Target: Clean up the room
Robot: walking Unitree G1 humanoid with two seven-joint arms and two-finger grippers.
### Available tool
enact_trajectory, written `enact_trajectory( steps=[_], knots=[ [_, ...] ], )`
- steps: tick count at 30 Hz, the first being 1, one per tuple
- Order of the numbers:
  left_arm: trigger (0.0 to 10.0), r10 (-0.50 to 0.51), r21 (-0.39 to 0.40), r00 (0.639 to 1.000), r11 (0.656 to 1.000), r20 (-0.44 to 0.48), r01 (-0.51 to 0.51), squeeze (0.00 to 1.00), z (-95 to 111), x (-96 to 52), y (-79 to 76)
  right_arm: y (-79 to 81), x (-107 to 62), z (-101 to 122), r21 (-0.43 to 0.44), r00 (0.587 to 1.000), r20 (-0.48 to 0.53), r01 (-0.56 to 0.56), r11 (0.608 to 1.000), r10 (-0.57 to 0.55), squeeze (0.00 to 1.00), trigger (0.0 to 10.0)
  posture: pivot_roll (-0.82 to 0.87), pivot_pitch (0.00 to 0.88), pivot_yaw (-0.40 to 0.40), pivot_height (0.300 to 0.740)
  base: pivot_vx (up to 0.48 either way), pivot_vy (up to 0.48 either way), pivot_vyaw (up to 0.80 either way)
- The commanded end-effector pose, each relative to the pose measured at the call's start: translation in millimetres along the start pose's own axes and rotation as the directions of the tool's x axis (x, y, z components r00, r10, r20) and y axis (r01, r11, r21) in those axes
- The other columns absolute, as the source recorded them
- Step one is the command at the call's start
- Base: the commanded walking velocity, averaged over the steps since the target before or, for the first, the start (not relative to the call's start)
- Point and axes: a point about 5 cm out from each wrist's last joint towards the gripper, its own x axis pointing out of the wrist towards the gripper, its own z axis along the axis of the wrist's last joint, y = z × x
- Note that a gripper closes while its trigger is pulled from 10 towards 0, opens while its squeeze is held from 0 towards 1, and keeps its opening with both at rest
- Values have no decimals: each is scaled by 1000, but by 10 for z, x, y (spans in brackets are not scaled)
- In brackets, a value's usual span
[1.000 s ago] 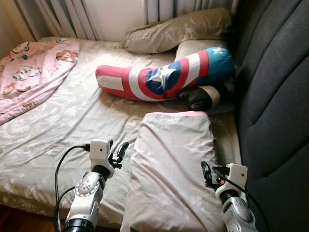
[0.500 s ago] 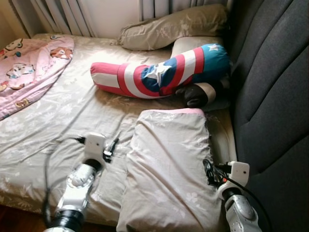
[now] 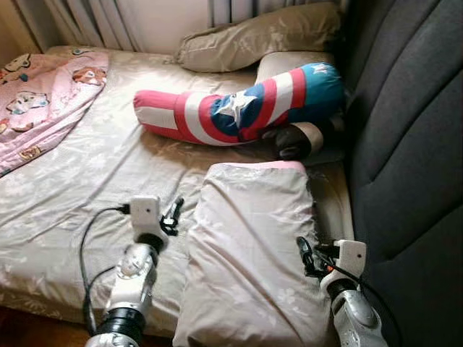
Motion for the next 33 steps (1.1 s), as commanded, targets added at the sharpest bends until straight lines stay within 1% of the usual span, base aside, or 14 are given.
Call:
enact_trajectory(
  steps=[1,3,4,5,6,9,10,13,17,19,23,33],
  knots=[
    [10000,-5,-4,999,1000,-32,5,0,-103,-58,-34,19,0,28,-7,1000,16,-13,1000,13,0,10000,5,122,-4,707,0,0,0],
    [10000,-5,-4,1000,1000,-30,5,0,-103,-62,-38,13,-3,28,-8,1000,17,-12,1000,12,0,10000,7,120,-4,707,0,0,0],
    [10000,-11,13,1000,1000,-25,11,0,-92,-72,-29,-3,-5,27,-9,1000,15,-8,1000,8,0,10000,10,118,-5,707,0,0,0],
    [10000,-11,13,1000,1000,-25,11,0,-92,-72,-29,-3,-5,27,-9,1000,15,-8,1000,8,0,10000,10,118,-5,707,0,0,0],
    [10000,-15,37,1000,999,-18,16,0,-72,-82,1,-21,-4,22,-18,1000,8,0,1000,0,0,10000,10,118,-5,707,0,0,0],
    [10000,-14,42,1000,999,-8,15,0,-49,-95,39,-28,5,7,-25,1000,-12,3,1000,-3,0,10000,18,118,-5,707,0,0,0],
    [10000,-14,43,1000,999,-6,14,0,-45,-100,53,-25,9,2,-26,1000,-18,1,1000,-1,0,10000,18,118,-5,702,0,0,0],
    [10000,-6,47,1000,999,-10,6,0,-50,-112,95,8,18,-7,-27,1000,-25,-13,1000,12,0,10000,19,125,-6,667,0,0,0],
    [10000,15,37,1000,999,-21,-15,0,-64,-106,114,17,20,-9,-23,1000,-25,-14,1000,13,0,10000,19,125,-6,642,0,0,0],
    [10000,17,29,1000,999,-10,-16,0,-37,-88,107,25,8,13,-14,1000,5,-16,1000,16,0,10000,19,142,-7,642,0,0,0],
    [10000,6,30,1000,1000,-6,-6,0,-20,-77,88,13,-5,-5,-30,1000,-6,-13,999,13,0,10000,22,149,-8,642,0,0,0],
    [10000,1,29,1000,1000,-8,-1,0,-13,-82,91,-5,1,-3,-29,1000,-14,-8,1000,7,0,10000,23,167,-9,642,0,0,0]
  ],
)
